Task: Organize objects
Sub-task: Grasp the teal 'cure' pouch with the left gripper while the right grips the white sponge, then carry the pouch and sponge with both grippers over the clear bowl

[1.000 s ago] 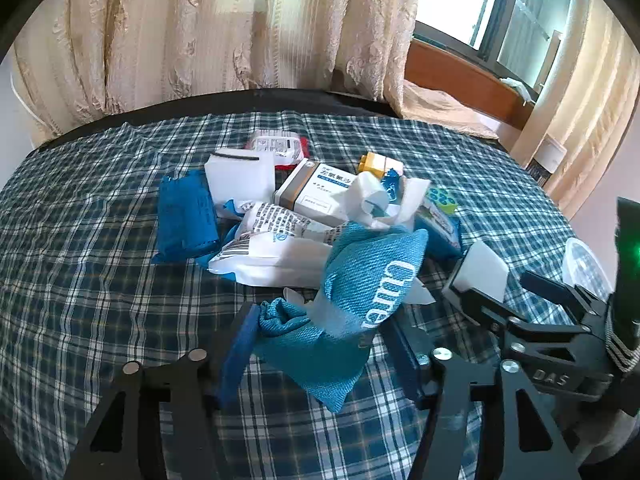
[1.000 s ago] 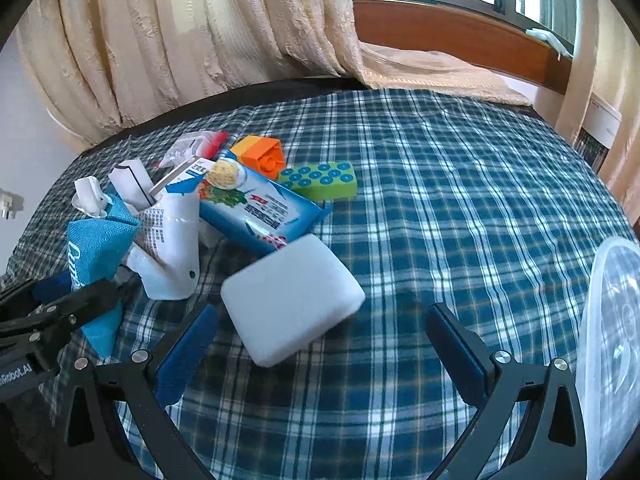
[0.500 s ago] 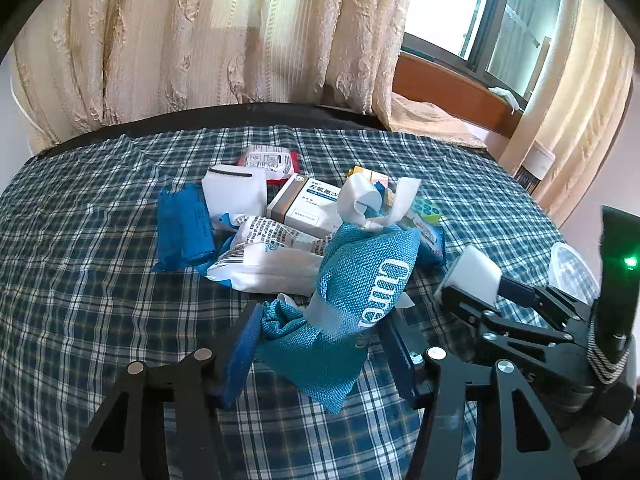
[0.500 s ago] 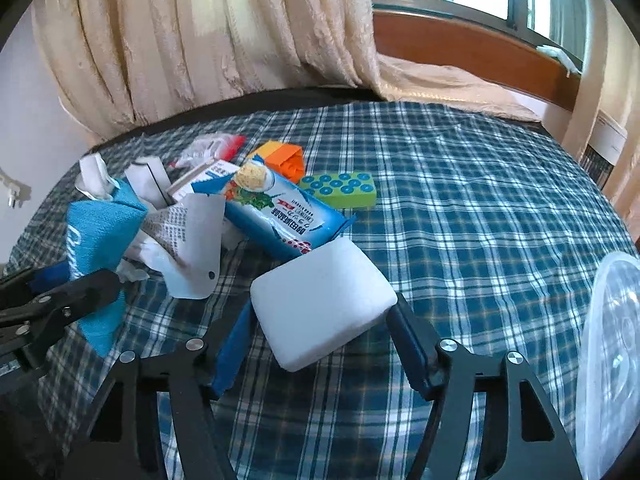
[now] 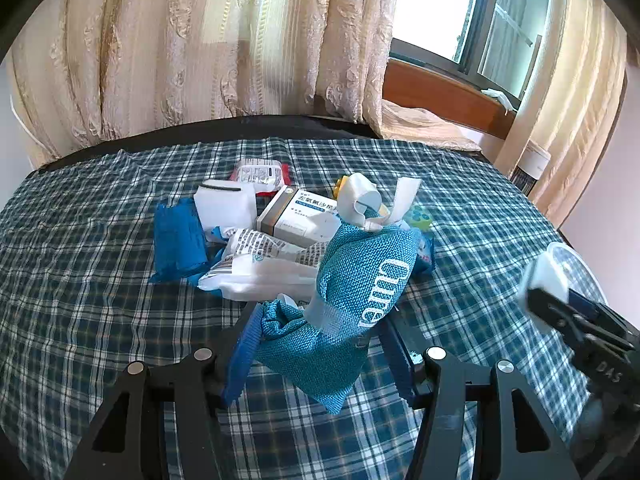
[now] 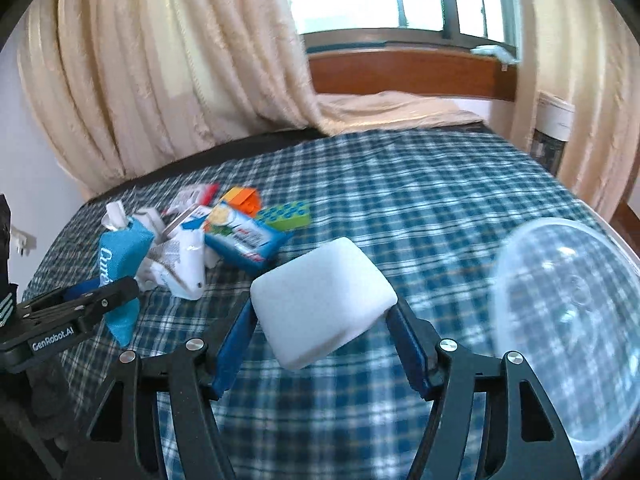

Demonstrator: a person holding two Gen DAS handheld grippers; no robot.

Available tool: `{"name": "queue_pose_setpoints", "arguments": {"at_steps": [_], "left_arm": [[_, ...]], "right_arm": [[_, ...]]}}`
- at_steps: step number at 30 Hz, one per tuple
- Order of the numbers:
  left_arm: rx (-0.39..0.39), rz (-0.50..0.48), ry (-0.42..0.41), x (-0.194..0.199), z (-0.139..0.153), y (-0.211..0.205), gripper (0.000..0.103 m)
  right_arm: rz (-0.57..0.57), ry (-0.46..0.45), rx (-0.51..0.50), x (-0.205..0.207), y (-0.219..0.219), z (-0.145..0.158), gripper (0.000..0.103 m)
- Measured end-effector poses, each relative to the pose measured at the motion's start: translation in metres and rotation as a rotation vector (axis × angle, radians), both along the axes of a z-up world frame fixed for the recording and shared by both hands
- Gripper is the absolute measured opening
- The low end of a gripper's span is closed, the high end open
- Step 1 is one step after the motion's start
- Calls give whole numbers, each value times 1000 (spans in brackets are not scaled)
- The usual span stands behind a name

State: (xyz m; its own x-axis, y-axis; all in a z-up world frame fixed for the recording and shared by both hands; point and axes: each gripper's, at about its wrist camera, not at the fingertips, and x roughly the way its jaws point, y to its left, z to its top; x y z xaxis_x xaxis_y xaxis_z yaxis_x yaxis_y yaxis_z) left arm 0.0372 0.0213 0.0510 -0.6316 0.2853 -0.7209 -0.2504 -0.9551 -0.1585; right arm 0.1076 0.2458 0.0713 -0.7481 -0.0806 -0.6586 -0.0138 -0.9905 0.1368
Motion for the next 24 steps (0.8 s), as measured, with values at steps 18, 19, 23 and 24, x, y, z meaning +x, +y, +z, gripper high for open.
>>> {"name": "queue_pose_setpoints", "arguments": {"at_steps": [18,19,23,24], "left_arm": [[-76,-165,12,18,16,101,61],[-80,-176,10,19,16,107,61],[-97,-225,4,22,15,135,61],[-103,-239,3,22,15,143,61]], "right_arm": [[-302,40,-31,69,147,1,68],[-322,36,-34,73,157,-1,68],[-369,21,-30,83,185,-7,68],[-379,16,-26,85,192,-8,68]]}}
